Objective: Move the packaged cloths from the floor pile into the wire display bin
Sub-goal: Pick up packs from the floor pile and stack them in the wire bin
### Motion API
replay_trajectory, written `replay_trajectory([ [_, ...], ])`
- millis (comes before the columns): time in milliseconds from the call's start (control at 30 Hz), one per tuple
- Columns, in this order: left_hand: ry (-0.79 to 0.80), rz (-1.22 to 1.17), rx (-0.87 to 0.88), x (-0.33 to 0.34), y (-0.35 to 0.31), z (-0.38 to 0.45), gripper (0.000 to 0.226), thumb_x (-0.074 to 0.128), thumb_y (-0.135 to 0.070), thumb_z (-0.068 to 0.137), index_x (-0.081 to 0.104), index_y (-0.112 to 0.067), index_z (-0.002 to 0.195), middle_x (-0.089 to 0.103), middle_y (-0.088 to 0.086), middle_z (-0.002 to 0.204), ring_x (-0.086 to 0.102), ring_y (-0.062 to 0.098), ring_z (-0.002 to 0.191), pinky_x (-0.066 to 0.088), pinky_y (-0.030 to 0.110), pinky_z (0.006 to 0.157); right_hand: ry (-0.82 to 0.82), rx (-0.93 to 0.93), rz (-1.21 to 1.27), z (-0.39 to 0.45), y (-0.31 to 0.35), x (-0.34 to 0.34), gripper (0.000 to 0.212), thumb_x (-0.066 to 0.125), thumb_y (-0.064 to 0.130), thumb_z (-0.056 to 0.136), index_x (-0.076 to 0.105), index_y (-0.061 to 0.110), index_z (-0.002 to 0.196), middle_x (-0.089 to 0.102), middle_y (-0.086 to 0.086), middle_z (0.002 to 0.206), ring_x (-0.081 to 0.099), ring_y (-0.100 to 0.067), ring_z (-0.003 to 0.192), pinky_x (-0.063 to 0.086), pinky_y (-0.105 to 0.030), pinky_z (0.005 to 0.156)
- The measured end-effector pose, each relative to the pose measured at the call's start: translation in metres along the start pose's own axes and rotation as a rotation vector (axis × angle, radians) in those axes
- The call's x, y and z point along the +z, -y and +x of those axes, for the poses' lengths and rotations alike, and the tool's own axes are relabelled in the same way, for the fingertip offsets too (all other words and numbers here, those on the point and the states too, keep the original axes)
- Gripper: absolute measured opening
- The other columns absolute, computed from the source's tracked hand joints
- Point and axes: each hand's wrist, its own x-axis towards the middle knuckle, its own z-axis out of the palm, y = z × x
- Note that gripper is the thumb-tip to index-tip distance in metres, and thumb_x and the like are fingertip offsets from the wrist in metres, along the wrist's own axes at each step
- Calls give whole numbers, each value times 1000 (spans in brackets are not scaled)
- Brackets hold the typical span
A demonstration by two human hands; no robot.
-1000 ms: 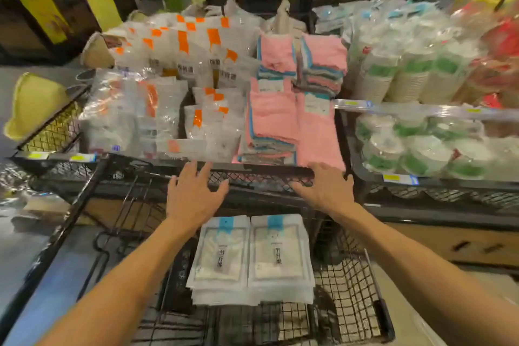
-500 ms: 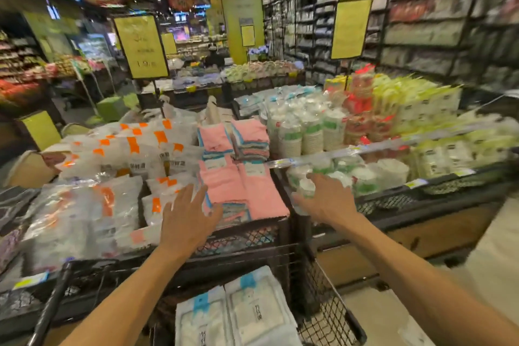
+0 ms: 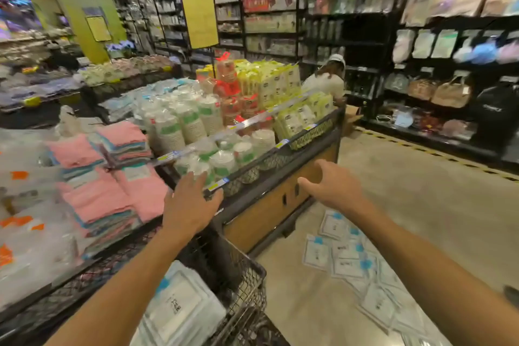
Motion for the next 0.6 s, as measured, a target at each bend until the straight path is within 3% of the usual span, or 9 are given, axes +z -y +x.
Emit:
replay_trajectory([
  [200, 71, -38, 149, 46, -120, 24, 77, 36, -73, 94, 38, -28, 156, 37, 5, 161, 37, 28, 147, 37, 53, 115, -76, 201, -2, -10, -130, -54, 79, 56, 70, 91, 42, 25, 154, 55, -4, 150, 54, -29, 134, 47, -48, 108],
  [333, 154, -37, 248, 91, -206, 35, 76, 36, -72, 96, 34, -29, 158, 30, 4, 166, 29, 24, 152, 31, 53, 120, -77, 334, 35, -21, -225, -84, 78, 59, 68, 91, 41, 28, 155, 58, -5, 148, 54, -31, 134, 44, -53, 111],
  [433, 174, -47, 312, 124, -265, 37, 78, 35, -73, 94, 36, -28, 157, 35, 5, 164, 34, 25, 150, 33, 53, 119, -114, 412, 26, -35, -290, -100, 79, 59, 68, 90, 42, 25, 154, 52, -2, 154, 50, -30, 138, 41, -58, 113],
  [600, 262, -6, 401, 172, -344, 41, 73, 41, -68, 97, 34, -29, 158, 34, 5, 165, 32, 24, 151, 32, 50, 120, -104, 583, 0, -55, -374, -109, 80, 57, 72, 88, 44, 25, 151, 55, -3, 150, 53, -32, 134, 45, -55, 109],
])
